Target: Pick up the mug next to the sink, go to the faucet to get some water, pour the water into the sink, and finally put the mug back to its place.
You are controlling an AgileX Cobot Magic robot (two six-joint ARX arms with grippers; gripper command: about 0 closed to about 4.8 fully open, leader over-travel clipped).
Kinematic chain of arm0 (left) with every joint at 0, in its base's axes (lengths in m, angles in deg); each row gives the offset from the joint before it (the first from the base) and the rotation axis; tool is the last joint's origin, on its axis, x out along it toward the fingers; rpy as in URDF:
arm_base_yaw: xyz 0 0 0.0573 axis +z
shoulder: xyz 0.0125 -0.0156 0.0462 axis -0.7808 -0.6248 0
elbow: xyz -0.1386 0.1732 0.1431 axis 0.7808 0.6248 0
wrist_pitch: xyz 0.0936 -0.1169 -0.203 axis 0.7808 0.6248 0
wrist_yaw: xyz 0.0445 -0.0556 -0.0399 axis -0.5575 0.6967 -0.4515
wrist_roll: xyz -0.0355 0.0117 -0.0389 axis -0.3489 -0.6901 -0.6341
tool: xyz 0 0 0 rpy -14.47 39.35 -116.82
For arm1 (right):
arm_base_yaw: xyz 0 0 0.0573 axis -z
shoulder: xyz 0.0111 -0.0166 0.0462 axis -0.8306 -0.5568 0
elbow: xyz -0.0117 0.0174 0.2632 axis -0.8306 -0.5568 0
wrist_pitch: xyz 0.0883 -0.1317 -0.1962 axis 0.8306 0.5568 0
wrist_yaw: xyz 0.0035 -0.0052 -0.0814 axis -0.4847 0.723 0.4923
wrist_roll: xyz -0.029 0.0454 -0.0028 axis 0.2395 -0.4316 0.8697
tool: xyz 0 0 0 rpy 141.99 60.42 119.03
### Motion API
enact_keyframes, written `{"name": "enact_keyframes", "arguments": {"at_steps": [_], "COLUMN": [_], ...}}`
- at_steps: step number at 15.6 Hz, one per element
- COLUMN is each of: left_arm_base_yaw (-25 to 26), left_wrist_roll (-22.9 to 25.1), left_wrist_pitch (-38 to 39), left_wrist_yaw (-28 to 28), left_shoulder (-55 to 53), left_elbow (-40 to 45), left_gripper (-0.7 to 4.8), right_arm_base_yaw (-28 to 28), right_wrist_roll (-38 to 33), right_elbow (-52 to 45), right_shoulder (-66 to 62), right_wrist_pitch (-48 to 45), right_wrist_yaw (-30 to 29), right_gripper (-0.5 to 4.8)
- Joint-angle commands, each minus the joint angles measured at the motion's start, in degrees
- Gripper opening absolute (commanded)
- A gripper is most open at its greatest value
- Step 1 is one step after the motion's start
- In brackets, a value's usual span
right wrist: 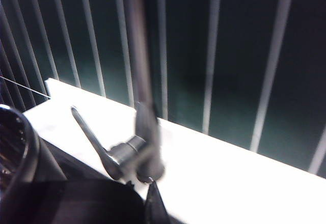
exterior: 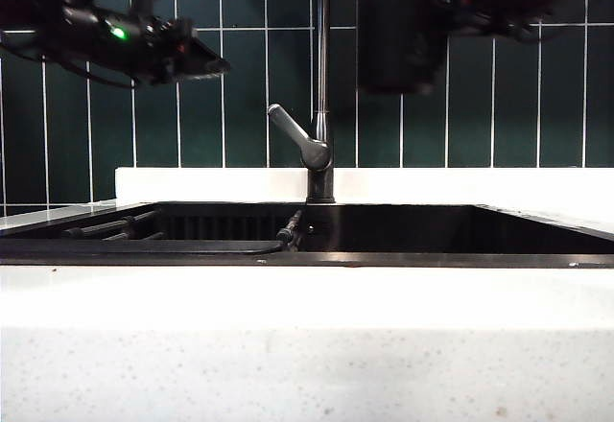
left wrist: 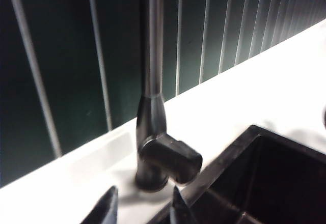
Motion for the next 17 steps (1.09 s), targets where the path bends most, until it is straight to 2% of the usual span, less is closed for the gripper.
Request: {"name": "enact_keyframes", "arguments": {"at_steps": [1, 3, 10, 15, 17], "left_arm_base_yaw": [0.0, 0.0, -1.3, -1.8, -1.8], "left_wrist_roll": [-1.4, -1.4, -2.9, -3.4, -5.3], "left_wrist_pitch": [0.8, 3.3, 4.0, 0.8, 0.9], "left_wrist_yaw": [4.6, 7.9, 15.3, 16.5, 19.5], "left_shoulder": [-7.1, -12.4, -23.3, -24.5, -24.5], "left_elbow": [-7.7, -13.8, -27.6, -28.1, -28.1], "left_gripper": [1.77, 1.89, 1.88, 1.88, 1.87], "right_arm_base_yaw": [-3.5, -5.2, -7.1, -8.4, -8.7], "right_wrist_roll": [-0.2, -0.2, -0.2, -0.2, -0.2], "right_elbow": [3.3, 4.7, 9.8, 13.4, 13.4], "right_shoulder": [0.2, -0.4, -5.2, -8.3, -8.3], "right_wrist_pitch": [1.7, 2.1, 3.4, 5.1, 5.0], "right_wrist_yaw": [1.0, 3.2, 3.2, 3.1, 3.2], "right_gripper": [-0.03, -0.03, -0.03, -0.03, -0.03]}}
